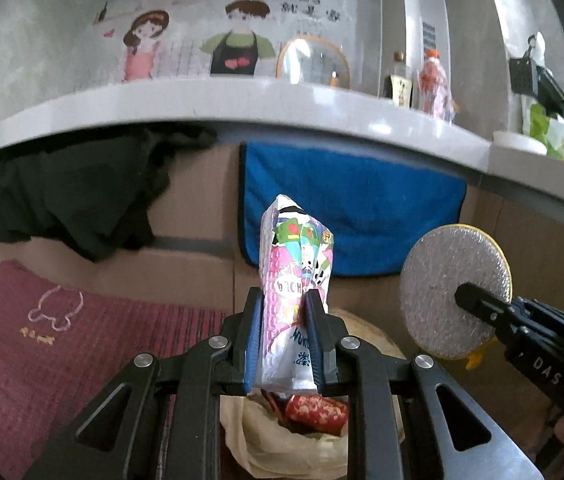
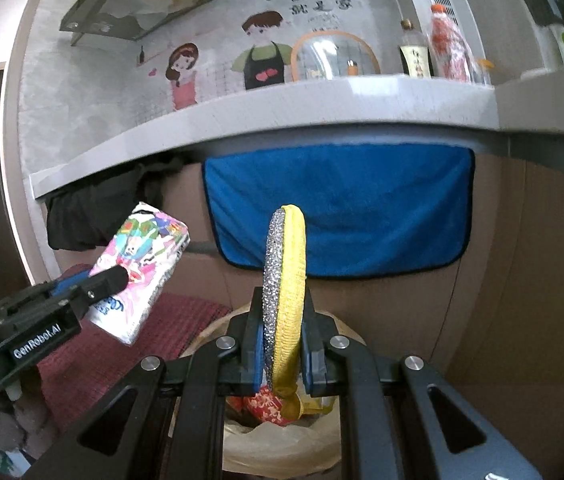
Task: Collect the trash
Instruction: 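Carry the tissue pack and sponge pad over the bin and open both tools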
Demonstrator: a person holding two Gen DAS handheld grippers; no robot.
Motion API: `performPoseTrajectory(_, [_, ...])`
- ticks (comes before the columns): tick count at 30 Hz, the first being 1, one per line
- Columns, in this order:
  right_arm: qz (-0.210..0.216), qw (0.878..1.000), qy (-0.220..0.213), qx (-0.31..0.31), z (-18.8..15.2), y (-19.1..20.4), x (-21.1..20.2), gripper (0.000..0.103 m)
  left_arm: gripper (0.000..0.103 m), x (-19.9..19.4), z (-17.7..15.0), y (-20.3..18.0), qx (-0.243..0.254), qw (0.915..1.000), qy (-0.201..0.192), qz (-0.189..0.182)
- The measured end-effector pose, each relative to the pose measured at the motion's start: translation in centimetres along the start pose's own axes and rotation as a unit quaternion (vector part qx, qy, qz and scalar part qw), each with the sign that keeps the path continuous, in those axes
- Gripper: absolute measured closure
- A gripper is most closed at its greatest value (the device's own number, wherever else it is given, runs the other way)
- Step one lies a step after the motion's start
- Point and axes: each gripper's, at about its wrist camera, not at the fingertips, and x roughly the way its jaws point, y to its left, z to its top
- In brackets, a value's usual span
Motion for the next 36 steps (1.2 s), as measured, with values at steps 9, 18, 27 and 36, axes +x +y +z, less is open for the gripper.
performPoseTrajectory(9, [0.001,1.000,0.026,0.004,-1.4,-0.2,3.1,0.089,0.081,3.7,-2.2,1.0,-0.015,0.9995,0.028,0.002])
performPoseTrajectory(18, [-0.006,0.999,0.042,0.018,-1.8,-0.8,5.5,0.089,0.081,6.2,-2.7,1.6,-0.027,0.9987,0.040,-0.014])
performPoseTrajectory(27, [-0.018,0.997,0.057,0.038,-2.7,-1.7,6.7,0.089,0.081,8.0,-3.2,1.7,-0.019,0.9981,0.057,-0.014])
performPoseTrajectory(36, [-0.022,0.997,0.069,0.040,-3.2,-1.8,7.6,0.088,0.080,8.8,-3.8,1.2,-0.010,0.9977,0.064,-0.022])
